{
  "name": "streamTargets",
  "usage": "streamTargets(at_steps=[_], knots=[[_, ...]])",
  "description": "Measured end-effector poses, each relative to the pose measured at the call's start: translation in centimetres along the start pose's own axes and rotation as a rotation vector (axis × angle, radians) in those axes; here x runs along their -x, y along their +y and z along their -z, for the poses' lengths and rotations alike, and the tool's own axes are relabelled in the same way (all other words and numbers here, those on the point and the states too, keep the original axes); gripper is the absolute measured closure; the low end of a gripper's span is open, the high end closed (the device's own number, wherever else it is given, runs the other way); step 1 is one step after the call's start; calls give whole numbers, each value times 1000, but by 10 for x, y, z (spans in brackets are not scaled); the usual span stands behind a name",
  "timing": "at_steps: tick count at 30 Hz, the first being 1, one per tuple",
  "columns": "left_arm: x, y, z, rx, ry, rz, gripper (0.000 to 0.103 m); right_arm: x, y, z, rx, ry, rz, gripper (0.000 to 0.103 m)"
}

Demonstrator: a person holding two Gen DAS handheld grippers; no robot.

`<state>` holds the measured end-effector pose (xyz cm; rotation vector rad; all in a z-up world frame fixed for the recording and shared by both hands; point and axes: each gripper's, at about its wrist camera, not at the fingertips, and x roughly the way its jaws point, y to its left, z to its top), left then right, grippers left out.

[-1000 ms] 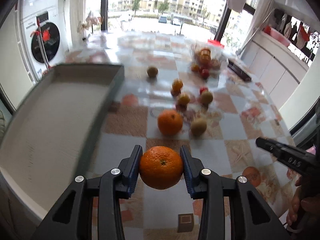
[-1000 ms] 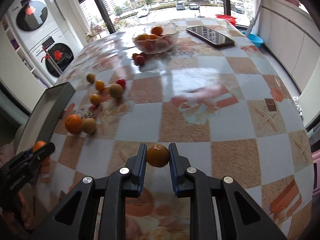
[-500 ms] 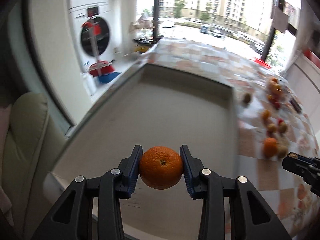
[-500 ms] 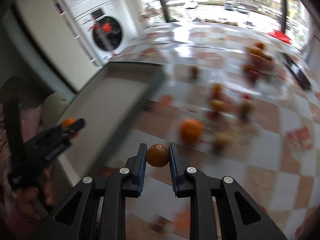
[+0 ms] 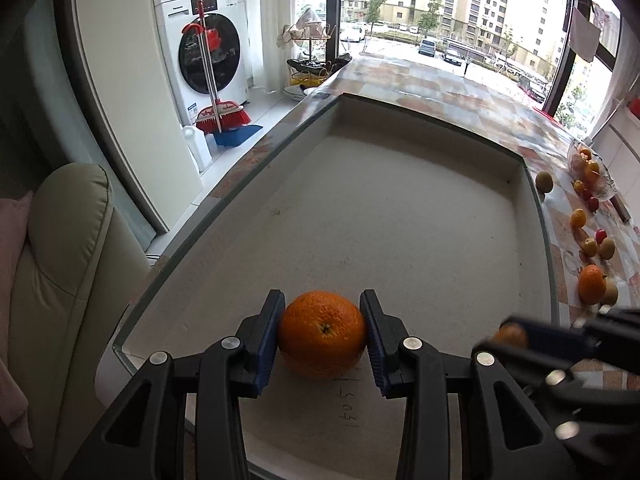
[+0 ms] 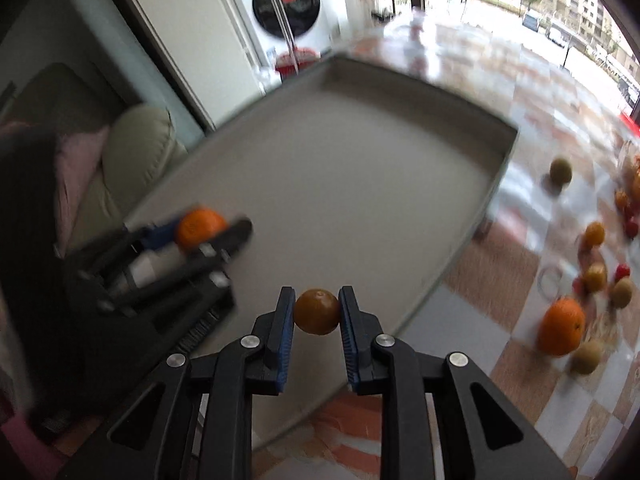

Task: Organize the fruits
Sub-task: 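Carry both oranges over the white tray and open both tools, then move both open tools back over the scattered fruits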

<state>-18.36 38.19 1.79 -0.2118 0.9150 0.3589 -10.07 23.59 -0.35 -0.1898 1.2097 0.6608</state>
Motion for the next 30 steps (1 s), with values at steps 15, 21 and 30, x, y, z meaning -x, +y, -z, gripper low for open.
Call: streamTargets(at_steps=[15, 21, 30], knots=[[23, 9, 1, 45, -68, -3, 19, 68, -19, 9, -20, -213, 109, 0], [42, -31, 1, -53, -88, 52, 19, 96, -61, 25, -116, -269, 220, 0], [68, -141, 30, -339, -68, 253, 19, 106, -190, 114, -475, -195, 411, 0]])
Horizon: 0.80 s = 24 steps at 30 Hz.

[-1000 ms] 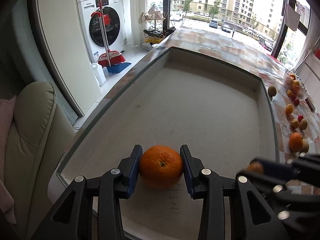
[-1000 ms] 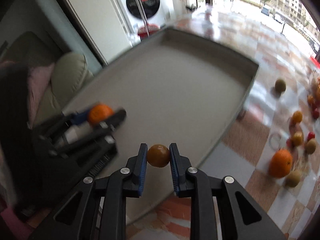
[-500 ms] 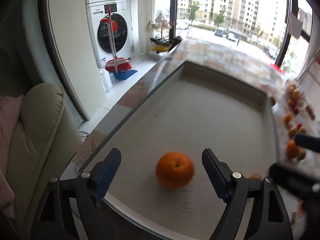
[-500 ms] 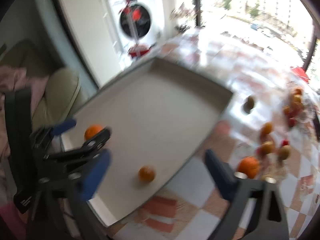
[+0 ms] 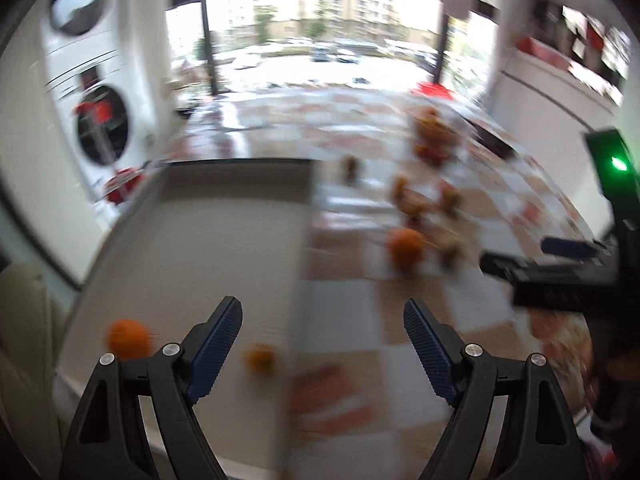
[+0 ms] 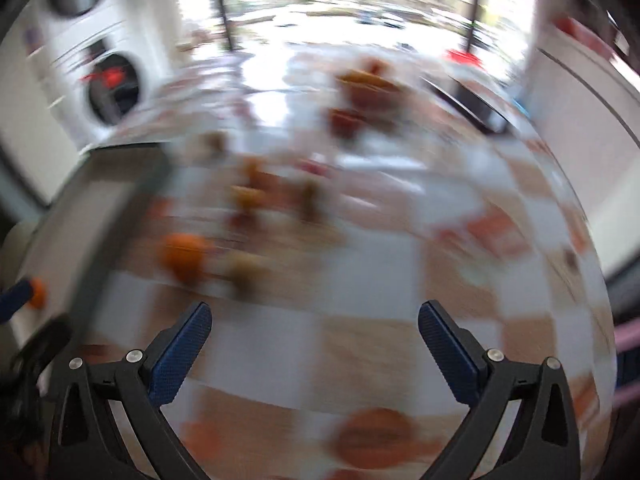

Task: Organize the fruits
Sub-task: 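Move both open tools back over the scattered fruits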

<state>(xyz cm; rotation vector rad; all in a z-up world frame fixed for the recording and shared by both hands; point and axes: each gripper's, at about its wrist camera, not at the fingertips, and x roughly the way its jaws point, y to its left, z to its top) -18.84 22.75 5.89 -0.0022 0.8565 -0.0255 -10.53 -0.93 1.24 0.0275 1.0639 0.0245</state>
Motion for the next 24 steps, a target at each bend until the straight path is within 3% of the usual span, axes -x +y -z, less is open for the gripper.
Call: streamTargets(at_steps=[5, 7, 9, 12, 15, 17, 19, 24], knots=[[-31, -61, 13, -144, 87, -13, 19, -1, -75, 19, -176, -4, 45, 0], [-47, -74, 18, -154, 128, -13, 18, -2, -100, 26, -237, -15, 61, 0], [-49, -75, 15, -133, 108, -7, 18, 2, -114, 33, -255, -48, 85, 0], [-58, -74, 9, -114, 112, -35, 1, 5, -118, 45, -221, -104, 127, 0], [-65, -62, 8, -41, 125, -26, 0, 4, -108, 45, -167, -77, 193, 0], [-67, -50, 8, 4, 134, -29, 0, 7, -105, 42, -158, -77, 189, 0], [-70, -47, 5, -1, 122, -75, 0, 6, -105, 42, -159, -78, 185, 0], [-79, -49, -1, 25, 104, -92, 0, 7, -104, 42, -160, -78, 185, 0]])
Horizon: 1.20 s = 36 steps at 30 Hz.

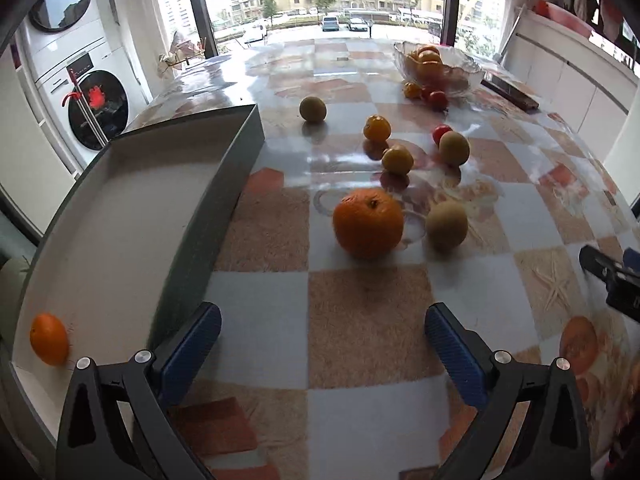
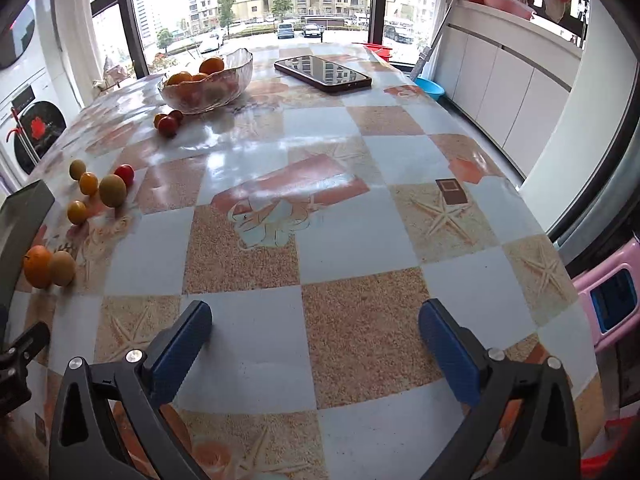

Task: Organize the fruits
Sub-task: 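Move both open tools back over the scattered fruits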

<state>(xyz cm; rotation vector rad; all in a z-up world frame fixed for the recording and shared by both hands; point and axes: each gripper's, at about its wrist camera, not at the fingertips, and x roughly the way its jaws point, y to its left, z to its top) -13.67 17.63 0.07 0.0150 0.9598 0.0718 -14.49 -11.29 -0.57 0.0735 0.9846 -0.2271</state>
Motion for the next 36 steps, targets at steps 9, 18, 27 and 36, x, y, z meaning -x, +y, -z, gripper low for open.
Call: streamTargets(at_steps=[9, 18, 27, 36], knots=[[5, 1, 5, 10, -44, -9, 0, -1, 0, 0, 0, 1, 0, 0], [5, 1, 5, 12, -49, -10, 0, -1, 1, -1, 0, 1, 0, 0], [5, 1, 5, 11, -49, -10, 0, -1, 1, 0, 0, 1, 0, 0], [5, 1, 5, 12, -50, -10, 0, 0, 0, 0, 1, 1, 1, 0]])
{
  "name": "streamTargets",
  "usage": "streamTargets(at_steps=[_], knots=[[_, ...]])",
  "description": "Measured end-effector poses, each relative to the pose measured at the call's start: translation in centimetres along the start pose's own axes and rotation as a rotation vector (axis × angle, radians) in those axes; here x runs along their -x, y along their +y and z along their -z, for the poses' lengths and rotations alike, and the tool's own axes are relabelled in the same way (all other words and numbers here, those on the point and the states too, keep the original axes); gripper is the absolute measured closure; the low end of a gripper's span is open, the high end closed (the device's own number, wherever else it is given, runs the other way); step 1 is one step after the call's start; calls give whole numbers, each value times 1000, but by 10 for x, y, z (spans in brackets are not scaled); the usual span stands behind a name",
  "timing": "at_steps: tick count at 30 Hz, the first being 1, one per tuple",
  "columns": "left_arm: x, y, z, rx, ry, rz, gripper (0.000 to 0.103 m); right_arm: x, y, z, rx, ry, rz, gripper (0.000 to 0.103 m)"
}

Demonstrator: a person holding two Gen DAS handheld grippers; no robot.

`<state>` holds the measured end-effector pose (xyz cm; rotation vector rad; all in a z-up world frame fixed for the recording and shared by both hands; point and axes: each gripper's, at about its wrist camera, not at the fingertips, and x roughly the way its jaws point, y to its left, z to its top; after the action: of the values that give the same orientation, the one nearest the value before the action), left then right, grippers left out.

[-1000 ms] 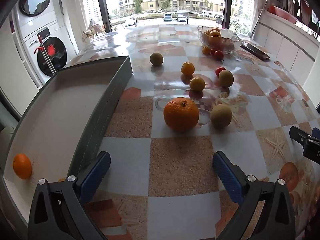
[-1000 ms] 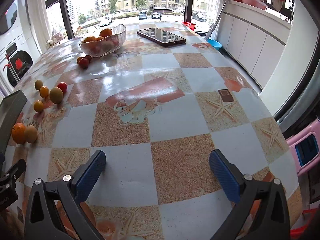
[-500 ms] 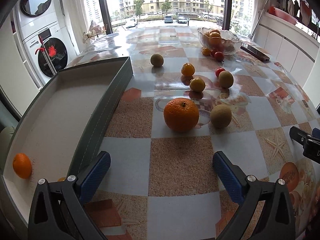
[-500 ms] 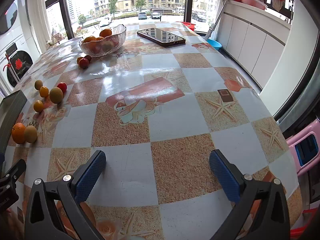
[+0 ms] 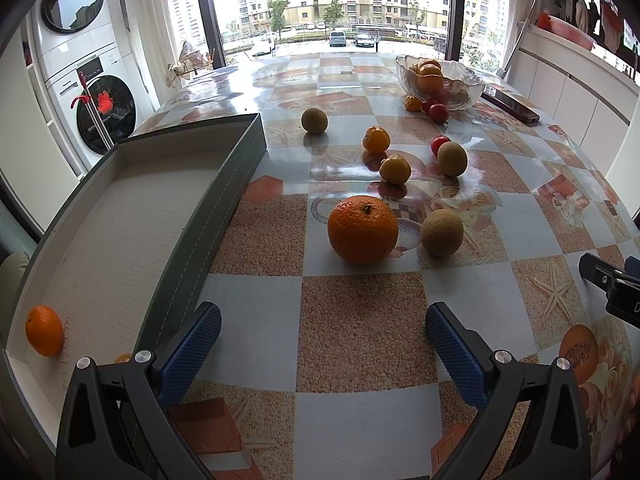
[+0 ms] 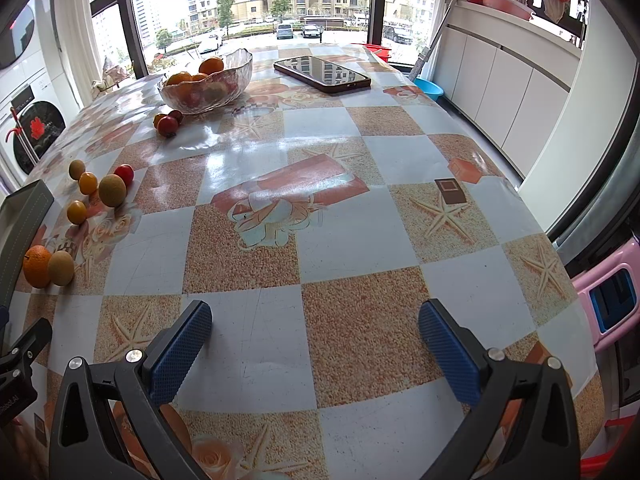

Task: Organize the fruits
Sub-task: 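Move both open tools back over the scattered fruits, then grasp a brown round fruit with the right tool while the left tool grasps a large orange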

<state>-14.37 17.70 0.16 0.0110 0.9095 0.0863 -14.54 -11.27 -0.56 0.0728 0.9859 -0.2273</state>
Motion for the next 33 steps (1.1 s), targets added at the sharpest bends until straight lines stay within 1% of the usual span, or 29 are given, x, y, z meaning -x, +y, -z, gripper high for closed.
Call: streamTargets(at_steps=[11, 12, 15, 17, 20, 21, 22, 24, 27, 30, 31, 33], knots=[[0, 0, 0, 1, 0, 0, 0, -3, 3, -1, 5, 11, 2, 0], [0, 0, 0, 1, 1, 1, 0, -3, 3, -2, 5, 19, 4, 0], [0, 0, 0, 1, 0, 1, 0, -7, 11, -10, 0, 95, 1, 0], [0, 0, 0, 1, 0, 1, 0, -13, 30, -16, 52, 110, -40, 0], [0, 0, 0, 0, 0, 3, 0, -14, 69, -17, 185, 103, -123, 0], [0, 0, 0, -1, 0, 5, 0, -15, 78, -17, 210, 101, -137, 2], [0, 1, 1, 2, 0, 9, 0, -15, 87, -20, 232, 85, -126, 3], [1, 1, 1, -3, -1, 9, 0, -19, 98, -29, 237, 103, -193, 3], [2, 1, 1, -6, -2, 13, 0, -16, 118, -37, 290, 106, -286, 12], [2, 0, 1, -7, -3, 15, 0, -13, 141, -36, 378, 98, -321, 17], [2, 0, 1, -8, -3, 15, 0, -15, 146, -36, 391, 102, -329, 25], [2, 0, 1, -8, -3, 14, 0, -17, 157, -38, 417, 94, -323, 28]])
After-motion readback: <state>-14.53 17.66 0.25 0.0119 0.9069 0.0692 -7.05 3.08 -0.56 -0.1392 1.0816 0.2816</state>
